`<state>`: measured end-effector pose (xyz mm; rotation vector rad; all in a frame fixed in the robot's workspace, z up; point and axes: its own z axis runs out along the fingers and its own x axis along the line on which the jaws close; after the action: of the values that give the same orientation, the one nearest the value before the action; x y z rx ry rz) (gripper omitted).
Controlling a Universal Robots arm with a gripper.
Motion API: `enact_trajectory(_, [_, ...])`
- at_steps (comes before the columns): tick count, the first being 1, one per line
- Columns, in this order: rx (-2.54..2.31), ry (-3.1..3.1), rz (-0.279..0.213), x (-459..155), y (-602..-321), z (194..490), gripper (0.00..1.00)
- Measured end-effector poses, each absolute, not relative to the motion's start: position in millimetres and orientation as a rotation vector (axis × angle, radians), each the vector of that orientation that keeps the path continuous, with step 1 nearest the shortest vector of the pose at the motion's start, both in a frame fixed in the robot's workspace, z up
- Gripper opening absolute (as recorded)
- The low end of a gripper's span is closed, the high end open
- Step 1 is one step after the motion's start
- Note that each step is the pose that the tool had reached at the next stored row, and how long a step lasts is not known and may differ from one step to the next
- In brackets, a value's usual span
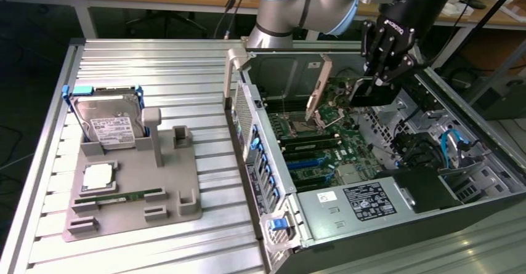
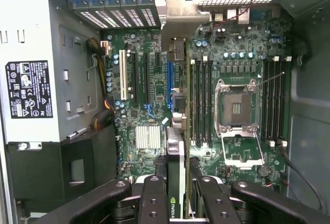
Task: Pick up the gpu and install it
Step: 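Insert the gpu into the slot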
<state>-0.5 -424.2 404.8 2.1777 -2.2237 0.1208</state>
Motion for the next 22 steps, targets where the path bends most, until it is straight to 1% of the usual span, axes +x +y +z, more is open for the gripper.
enact_trajectory(2, [2.178, -2.224, 0.121, -0.5, -424.2, 393.4, 0.27])
enact_trajectory(15, [2.178, -2.224, 0.121, -0.5, -424.1, 392.4, 0.27])
enact_trajectory(22, [2.186, -2.217, 0.123, -0.8, -424.1, 384.0, 0.27])
